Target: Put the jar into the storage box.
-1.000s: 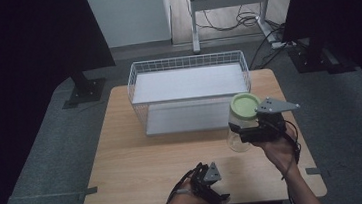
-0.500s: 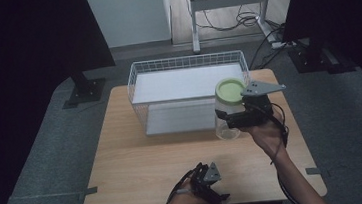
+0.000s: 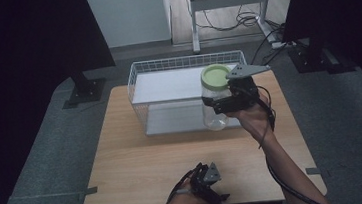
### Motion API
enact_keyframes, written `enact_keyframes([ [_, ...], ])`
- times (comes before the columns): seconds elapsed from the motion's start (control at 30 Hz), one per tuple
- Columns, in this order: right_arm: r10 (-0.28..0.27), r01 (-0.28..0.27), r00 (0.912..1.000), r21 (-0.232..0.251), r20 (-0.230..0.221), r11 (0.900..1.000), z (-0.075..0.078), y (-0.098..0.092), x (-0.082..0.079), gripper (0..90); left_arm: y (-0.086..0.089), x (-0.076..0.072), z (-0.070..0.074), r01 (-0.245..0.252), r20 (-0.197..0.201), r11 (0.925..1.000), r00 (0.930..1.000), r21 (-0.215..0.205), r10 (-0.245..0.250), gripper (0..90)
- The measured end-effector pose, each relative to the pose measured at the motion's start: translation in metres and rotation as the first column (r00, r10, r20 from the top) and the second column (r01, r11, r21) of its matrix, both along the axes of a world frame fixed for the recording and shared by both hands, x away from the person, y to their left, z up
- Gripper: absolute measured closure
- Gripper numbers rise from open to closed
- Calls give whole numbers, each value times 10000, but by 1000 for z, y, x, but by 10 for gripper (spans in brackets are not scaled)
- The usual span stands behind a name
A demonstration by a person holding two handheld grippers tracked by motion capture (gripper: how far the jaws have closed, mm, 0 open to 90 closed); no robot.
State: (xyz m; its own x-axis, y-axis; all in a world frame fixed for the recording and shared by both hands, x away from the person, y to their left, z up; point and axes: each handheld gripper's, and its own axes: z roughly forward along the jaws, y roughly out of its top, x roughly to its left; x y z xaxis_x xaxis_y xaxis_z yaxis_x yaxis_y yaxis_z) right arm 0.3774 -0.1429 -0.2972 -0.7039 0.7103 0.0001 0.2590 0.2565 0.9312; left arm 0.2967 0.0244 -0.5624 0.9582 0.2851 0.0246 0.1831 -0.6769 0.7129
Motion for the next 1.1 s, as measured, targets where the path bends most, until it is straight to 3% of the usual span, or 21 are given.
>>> enact_keyframes([
  [0.7,515,-513,9985,-145,160,9986,39,37,33,108,0,0,0,17,15,10000,10000,34,-17,21],
  [1.1,560,-555,9983,-238,177,9982,52,59,66,108,0,0,0,14,14,10000,10000,37,-14,21],
])
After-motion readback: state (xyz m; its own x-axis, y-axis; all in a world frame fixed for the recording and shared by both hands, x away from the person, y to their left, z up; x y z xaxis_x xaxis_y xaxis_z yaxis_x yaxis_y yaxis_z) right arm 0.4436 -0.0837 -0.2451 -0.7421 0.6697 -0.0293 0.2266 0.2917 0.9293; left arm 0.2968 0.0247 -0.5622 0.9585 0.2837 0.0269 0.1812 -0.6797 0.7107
